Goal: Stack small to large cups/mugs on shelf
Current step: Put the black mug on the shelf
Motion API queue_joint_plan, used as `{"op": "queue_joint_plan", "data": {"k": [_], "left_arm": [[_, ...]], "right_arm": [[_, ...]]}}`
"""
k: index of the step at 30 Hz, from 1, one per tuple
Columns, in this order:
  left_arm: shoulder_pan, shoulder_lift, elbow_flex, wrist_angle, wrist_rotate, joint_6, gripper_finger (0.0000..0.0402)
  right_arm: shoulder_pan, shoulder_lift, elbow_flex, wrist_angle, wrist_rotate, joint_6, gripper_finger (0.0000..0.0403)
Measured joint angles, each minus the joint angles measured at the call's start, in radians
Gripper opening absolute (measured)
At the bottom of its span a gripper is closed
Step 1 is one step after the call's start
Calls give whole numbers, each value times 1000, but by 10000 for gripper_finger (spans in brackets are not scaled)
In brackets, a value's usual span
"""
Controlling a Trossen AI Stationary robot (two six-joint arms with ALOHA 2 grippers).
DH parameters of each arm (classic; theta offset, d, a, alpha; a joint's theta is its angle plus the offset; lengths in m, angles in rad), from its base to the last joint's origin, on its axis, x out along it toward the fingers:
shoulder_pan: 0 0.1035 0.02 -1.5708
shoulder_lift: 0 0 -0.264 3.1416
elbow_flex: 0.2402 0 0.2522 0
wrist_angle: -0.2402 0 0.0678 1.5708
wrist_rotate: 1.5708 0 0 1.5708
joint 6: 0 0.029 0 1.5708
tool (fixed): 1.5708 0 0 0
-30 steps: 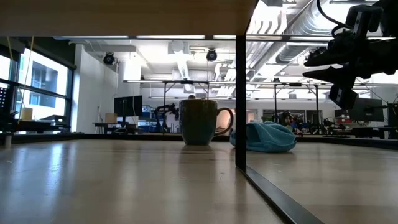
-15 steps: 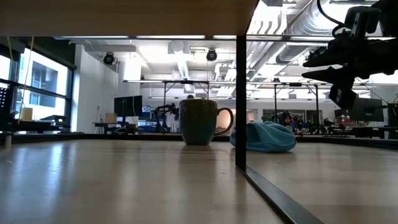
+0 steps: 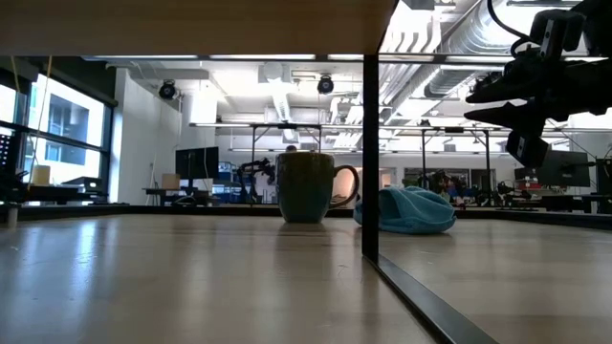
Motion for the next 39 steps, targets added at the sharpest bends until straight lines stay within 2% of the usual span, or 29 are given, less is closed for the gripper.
{"op": "queue_joint_plan", "data": {"k": [23,39], "left_arm": [[1,31,1,1,24,35,0],[0,31,1,0,14,-7,0]], "right_arm": [[0,0,0,0,0,-1,81],[0,0,0,0,0,0,81]]}}
